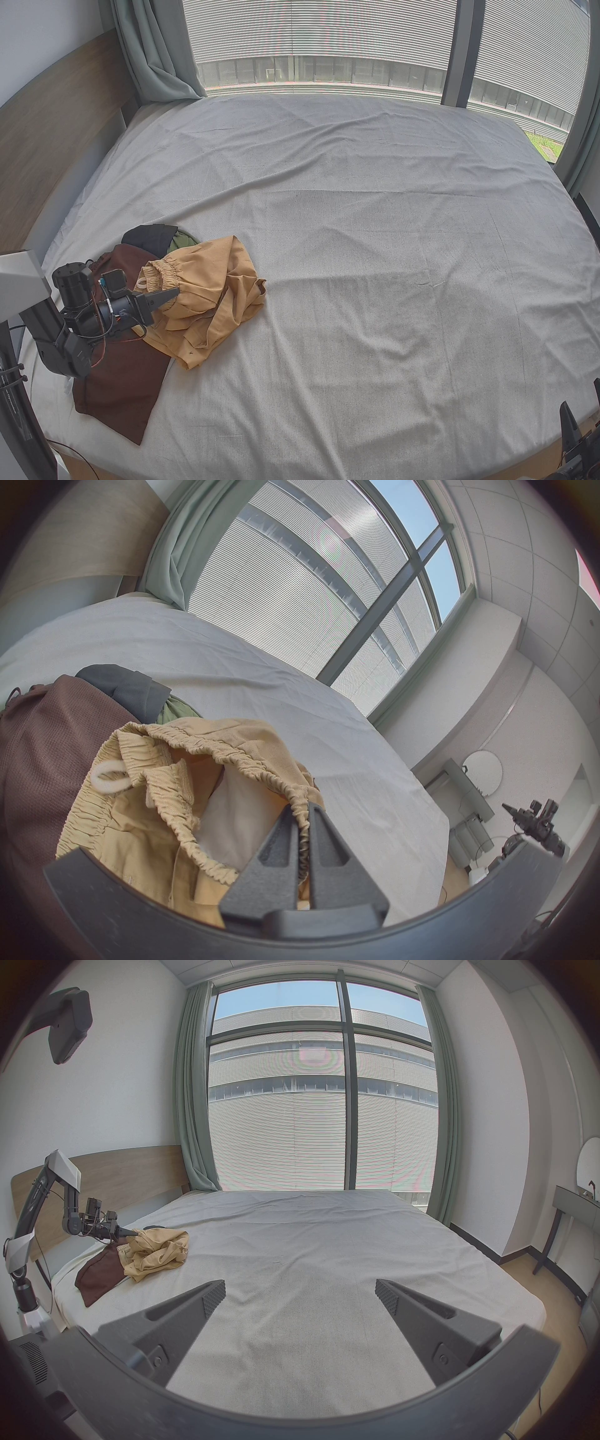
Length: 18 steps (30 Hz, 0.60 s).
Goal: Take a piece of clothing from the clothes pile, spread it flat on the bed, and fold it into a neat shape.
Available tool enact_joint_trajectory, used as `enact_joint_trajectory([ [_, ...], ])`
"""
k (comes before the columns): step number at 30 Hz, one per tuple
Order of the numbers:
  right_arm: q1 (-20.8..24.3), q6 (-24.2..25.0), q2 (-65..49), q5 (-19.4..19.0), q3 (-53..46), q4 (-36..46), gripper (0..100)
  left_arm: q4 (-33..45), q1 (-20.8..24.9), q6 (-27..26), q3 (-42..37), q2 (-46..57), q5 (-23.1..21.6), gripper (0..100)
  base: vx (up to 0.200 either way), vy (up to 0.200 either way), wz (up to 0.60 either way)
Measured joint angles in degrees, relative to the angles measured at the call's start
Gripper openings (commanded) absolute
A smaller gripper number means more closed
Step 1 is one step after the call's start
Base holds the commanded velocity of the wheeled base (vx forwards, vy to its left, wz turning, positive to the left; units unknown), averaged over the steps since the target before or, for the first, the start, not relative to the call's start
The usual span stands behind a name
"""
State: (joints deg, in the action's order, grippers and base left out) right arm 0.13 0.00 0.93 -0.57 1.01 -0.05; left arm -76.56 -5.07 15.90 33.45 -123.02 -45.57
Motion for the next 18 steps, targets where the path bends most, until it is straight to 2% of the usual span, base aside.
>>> enact_joint_trajectory([
  [4, 0.0, 0.0, 0.0, 0.0, 0.0, 0.0, 100, -3.6, 0.2, 4.7, -0.5, 0.2, 0.9, 0, 0.0, 0.0, 0.0],
  [10, 0.0, 0.0, 0.0, 0.0, 0.0, 0.0, 100, -8.4, 0.5, 11.8, -1.2, 0.3, 4.7, 0, 0.0, 0.0, 0.0],
  [18, -0.1, 0.0, 0.0, 0.0, 0.0, 0.0, 100, -11.5, 0.7, 16.1, -3.0, 1.0, 5.7, 0, 0.0, 0.0, 0.0],
])
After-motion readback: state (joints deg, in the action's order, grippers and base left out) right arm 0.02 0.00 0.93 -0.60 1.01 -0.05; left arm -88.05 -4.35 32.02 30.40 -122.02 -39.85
